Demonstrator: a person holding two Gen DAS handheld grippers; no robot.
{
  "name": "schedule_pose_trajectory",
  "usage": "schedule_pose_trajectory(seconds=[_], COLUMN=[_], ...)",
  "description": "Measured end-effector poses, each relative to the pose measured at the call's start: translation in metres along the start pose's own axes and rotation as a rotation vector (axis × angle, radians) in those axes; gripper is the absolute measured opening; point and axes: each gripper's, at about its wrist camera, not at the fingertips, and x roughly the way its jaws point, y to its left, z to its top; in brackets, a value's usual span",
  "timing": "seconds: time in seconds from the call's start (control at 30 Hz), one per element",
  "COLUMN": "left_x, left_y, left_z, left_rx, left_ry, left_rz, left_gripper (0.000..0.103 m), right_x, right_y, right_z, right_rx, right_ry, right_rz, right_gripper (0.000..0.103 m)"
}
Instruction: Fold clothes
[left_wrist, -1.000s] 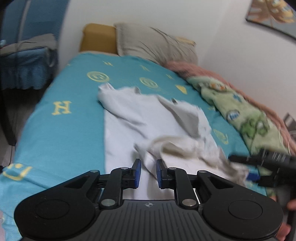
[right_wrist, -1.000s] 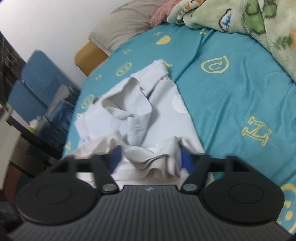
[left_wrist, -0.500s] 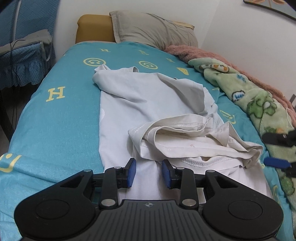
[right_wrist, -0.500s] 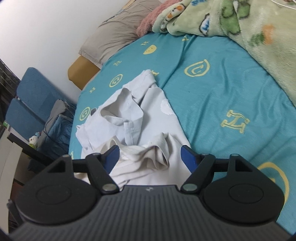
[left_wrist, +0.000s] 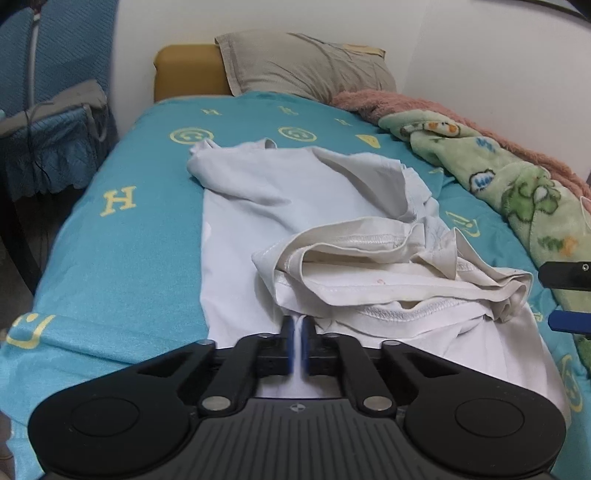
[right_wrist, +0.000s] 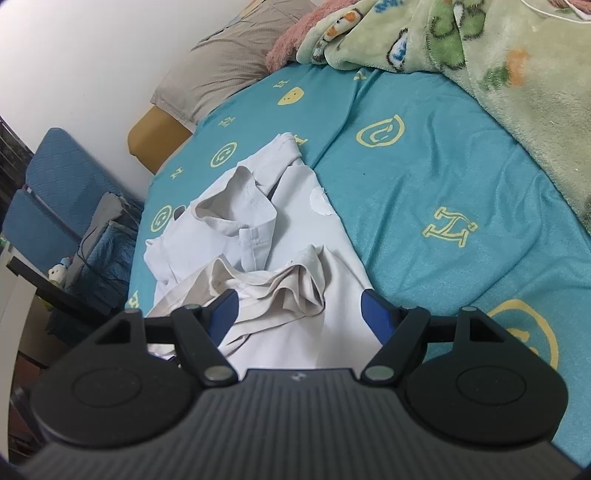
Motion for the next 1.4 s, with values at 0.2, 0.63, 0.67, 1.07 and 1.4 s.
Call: schedule_pose_trajectory(seconds=[0.2, 0.63, 0.67, 1.07, 1.4], left_x=[-0.021, -0.064, -0.071, -0.123, -0.065], left_y=[0.005, 0.009, 0.009, -0.019, -0.042], left_z=[0.007, -0.007, -0.008, -0.028, -0.063], left_rx=[-0.065, -0.132, -0.142, -0.361, -0.641], left_ry=[-0.027, 0.105, 0.112, 0.160, 0.390], left_rz=[0.099, 0.105, 0.113, -0.186, -0.494], left_gripper=[0.002, 0.056, 0.058, 0.071, 0.073], right_x=[-0.003, -0.053, -0.058, -0.036, -0.023], right_y=[0.000, -0.026, -0.031, -0.068, -0.065], right_z=[-0.002, -0.015, -0.017, -0.070, -0.070], right_rx=[-0.006, 0.160, 0.197, 0.597, 0.641], right_ry=[-0.004, 0.103, 0.120, 0.311, 0.149], right_rz=[-0.001, 0.108, 0.123, 0.144, 0.102], right_gripper=[0.075, 0.075, 0.075, 0.073, 0.013])
